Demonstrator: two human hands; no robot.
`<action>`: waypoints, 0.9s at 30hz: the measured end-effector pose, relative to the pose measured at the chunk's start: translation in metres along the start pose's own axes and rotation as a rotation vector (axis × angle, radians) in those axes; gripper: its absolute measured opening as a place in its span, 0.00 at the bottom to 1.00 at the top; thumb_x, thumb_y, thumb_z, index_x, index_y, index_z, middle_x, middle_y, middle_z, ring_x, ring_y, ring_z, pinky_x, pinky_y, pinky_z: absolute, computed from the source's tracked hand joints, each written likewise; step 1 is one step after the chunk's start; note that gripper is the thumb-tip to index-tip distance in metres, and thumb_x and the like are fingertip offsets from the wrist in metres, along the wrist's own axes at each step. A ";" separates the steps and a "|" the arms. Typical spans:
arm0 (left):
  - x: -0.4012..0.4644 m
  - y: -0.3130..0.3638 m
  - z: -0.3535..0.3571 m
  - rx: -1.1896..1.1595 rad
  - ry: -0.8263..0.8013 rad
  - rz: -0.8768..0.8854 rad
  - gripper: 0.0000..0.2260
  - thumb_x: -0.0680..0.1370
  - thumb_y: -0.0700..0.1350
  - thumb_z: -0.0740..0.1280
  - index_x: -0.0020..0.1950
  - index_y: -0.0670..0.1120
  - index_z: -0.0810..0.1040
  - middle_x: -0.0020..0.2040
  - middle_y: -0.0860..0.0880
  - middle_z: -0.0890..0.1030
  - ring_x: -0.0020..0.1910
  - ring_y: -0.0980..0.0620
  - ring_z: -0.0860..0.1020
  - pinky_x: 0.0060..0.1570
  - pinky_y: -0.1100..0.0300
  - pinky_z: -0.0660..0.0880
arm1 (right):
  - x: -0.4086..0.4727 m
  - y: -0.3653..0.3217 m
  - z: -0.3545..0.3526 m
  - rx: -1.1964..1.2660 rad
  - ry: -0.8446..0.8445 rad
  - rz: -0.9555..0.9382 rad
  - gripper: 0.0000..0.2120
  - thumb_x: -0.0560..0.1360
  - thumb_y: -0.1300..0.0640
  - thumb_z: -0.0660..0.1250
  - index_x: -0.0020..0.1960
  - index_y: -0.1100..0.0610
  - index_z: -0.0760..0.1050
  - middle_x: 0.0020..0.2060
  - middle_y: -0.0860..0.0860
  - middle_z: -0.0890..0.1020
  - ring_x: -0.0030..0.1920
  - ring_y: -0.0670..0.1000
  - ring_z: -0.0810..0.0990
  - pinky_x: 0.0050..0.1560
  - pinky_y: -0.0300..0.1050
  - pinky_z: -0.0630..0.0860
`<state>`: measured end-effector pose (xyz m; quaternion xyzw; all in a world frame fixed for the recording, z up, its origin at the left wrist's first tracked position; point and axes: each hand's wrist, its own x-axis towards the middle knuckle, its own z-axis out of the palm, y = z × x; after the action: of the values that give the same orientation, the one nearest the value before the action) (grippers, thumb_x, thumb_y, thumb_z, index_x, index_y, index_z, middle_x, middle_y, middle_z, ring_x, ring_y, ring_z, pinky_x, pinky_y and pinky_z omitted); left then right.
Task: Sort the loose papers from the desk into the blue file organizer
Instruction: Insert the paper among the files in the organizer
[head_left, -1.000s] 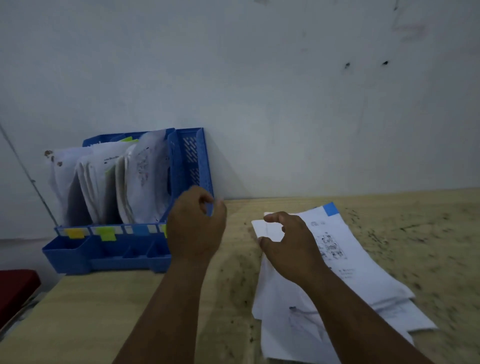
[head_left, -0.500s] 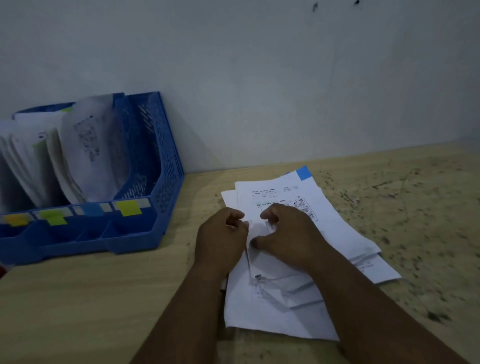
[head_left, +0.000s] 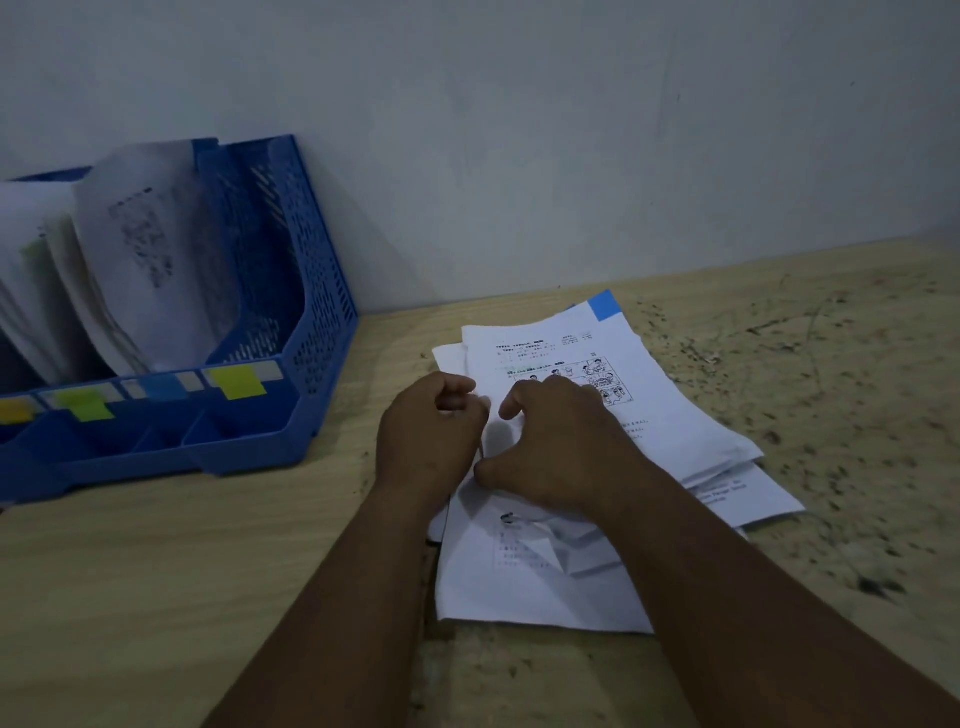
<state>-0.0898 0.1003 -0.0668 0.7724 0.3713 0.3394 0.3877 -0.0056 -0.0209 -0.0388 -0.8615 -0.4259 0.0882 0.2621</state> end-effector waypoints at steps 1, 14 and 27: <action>0.000 0.000 0.000 -0.012 -0.006 0.001 0.07 0.74 0.49 0.73 0.51 0.55 0.83 0.44 0.57 0.84 0.41 0.62 0.81 0.45 0.60 0.78 | 0.000 -0.001 0.000 -0.005 -0.003 0.004 0.30 0.60 0.35 0.73 0.58 0.46 0.76 0.54 0.49 0.75 0.58 0.55 0.71 0.59 0.55 0.74; -0.003 0.007 -0.003 -0.073 -0.142 -0.043 0.14 0.71 0.52 0.77 0.55 0.57 0.81 0.39 0.56 0.86 0.40 0.58 0.85 0.48 0.48 0.82 | -0.002 -0.010 0.010 -0.092 0.013 0.038 0.12 0.72 0.42 0.62 0.40 0.51 0.71 0.47 0.50 0.72 0.57 0.58 0.70 0.56 0.55 0.72; -0.006 0.026 -0.016 -0.316 -0.208 -0.123 0.13 0.77 0.53 0.73 0.40 0.46 0.87 0.39 0.44 0.86 0.40 0.47 0.84 0.46 0.52 0.79 | 0.001 -0.017 0.007 0.153 0.327 -0.005 0.14 0.64 0.40 0.66 0.32 0.50 0.79 0.41 0.42 0.76 0.48 0.47 0.73 0.52 0.50 0.70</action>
<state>-0.0982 0.0901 -0.0388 0.7087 0.3178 0.2877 0.5604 -0.0195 -0.0090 -0.0353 -0.8409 -0.3717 -0.0215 0.3927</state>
